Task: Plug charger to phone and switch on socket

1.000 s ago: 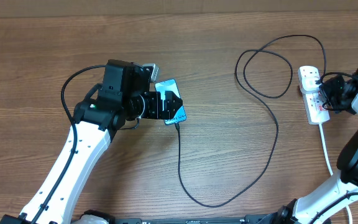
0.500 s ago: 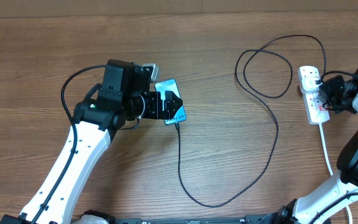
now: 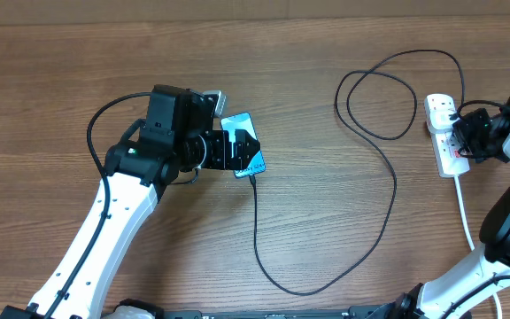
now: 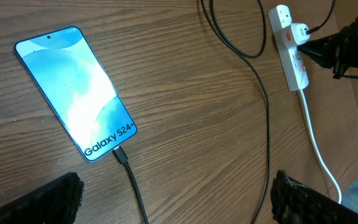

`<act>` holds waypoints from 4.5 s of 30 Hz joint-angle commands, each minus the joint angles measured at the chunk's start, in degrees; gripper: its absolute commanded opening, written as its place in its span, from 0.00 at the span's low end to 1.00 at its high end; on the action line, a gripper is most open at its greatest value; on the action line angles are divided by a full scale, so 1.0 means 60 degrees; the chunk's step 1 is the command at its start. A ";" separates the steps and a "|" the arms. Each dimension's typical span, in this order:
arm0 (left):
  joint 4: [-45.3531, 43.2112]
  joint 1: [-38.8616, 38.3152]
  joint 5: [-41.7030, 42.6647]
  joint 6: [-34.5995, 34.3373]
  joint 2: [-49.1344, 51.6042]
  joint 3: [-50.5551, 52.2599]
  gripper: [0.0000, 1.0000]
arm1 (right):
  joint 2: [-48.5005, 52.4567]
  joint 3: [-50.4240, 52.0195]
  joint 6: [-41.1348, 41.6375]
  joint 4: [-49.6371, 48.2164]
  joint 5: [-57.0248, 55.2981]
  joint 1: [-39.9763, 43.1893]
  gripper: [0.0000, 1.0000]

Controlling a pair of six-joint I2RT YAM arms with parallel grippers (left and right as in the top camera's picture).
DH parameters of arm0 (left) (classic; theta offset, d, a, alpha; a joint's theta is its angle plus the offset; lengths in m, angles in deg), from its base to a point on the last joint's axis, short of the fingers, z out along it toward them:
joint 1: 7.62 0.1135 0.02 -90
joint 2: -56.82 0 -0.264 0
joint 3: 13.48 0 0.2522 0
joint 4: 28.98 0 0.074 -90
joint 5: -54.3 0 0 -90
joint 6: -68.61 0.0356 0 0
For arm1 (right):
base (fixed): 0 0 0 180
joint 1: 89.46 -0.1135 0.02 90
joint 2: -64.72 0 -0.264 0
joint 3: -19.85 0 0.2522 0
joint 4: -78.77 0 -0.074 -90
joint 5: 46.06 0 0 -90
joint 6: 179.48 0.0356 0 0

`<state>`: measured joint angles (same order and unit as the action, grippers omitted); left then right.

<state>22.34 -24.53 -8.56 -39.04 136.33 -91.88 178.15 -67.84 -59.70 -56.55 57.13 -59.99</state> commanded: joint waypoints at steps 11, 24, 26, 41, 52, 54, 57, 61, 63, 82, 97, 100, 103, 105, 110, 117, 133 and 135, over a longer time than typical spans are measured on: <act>0.0018 -0.0062 -0.0098 -0.0058 -0.0146 -0.0022 1.00 | -0.0233 -0.0233 0.0036 0.0361 -0.0051 0.0255 0.04; 0.0018 -0.0062 -0.0098 -0.0058 -0.0146 -0.0022 1.00 | -0.0277 -0.0262 -0.0007 -0.0357 -0.0266 0.0342 0.04; 0.0018 -0.0062 -0.0098 -0.0062 -0.0146 -0.0022 0.99 | -0.0270 -0.0259 -0.0047 -0.0452 -0.0266 0.0288 0.04; 0.0025 -0.0066 -0.0091 -0.0062 -0.0146 -0.0022 0.99 | 0.0310 -0.0233 -0.0284 -0.0408 -0.0262 -0.0102 0.04; 0.0022 -0.0062 -0.0091 -0.0062 -0.0146 -0.0022 0.99 | 0.0310 -0.0233 -0.0284 -0.0058 0.0142 -0.0109 0.04; 0.0025 -0.0062 -0.0095 -0.0062 -0.0146 -0.0022 1.00 | 0.0310 -0.0233 -0.0288 -0.0029 0.0168 -0.0113 0.04; 0.0025 -0.0062 -0.0091 -0.0062 -0.0146 -0.0022 0.99 | 0.0317 -0.0233 -0.0288 0.0025 0.0178 -0.0157 0.04; 0.0029 -0.0062 -0.0091 -0.0062 -0.0146 -0.0022 0.99 | 0.0397 -0.0233 -0.0291 0.0087 0.0222 -0.0346 0.04; 0.0033 -0.0062 -0.0091 -0.0062 -0.0146 -0.0022 0.99 | 0.0503 -0.0215 -0.0291 0.0087 0.0244 -0.0459 0.04; 0.0200 -0.0062 -0.0098 -0.0058 -0.0146 -0.0022 1.00 | 0.0958 -0.0171 -0.0543 0.0892 0.0998 -0.1089 0.04; 0.0240 -0.0062 -0.0095 -0.0058 -0.0146 -0.0022 0.99 | 0.0958 -0.0175 -0.0532 0.1239 0.0503 -0.1107 0.04; 0.0240 -0.0062 -0.0095 -0.0058 -0.0146 -0.0022 1.00 | 0.0878 -0.0266 -0.0525 0.1461 0.0448 -0.0838 0.04; 0.0240 -0.0062 -0.0095 -0.0055 -0.0146 -0.0022 1.00 | 0.0550 -0.0426 -0.0492 0.1741 0.0280 -0.0488 0.04; 0.0237 -0.0062 -0.0095 -0.0051 -0.0146 -0.0022 1.00 | 0.0124 -0.0521 -0.0455 0.1931 -0.0076 -0.0237 0.04; 0.0193 -0.0062 -0.0106 -0.0018 -0.0146 -0.0022 0.99 | -0.1654 -0.0586 -0.0168 0.2382 -0.1177 0.0222 0.04; 0.0237 -0.0062 -0.0113 -0.0022 -0.0146 -0.0022 1.00 | -0.4131 -0.0586 -0.0255 0.2572 -0.1188 -0.0149 0.04; 0.0772 -0.0062 -0.0565 -0.0066 -0.0146 -0.0022 1.00 | -0.7497 -0.0586 -0.2065 0.2656 -0.0943 -0.5978 0.09; 0.0798 -0.0062 -0.0561 -0.0066 -0.0146 -0.0022 1.00 | -0.7493 -0.0583 -0.2233 0.2659 -0.0947 -0.6645 0.19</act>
<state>26.93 -24.53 -11.12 -39.09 136.33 -91.88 133.84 -71.01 -70.21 -40.71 51.60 -94.35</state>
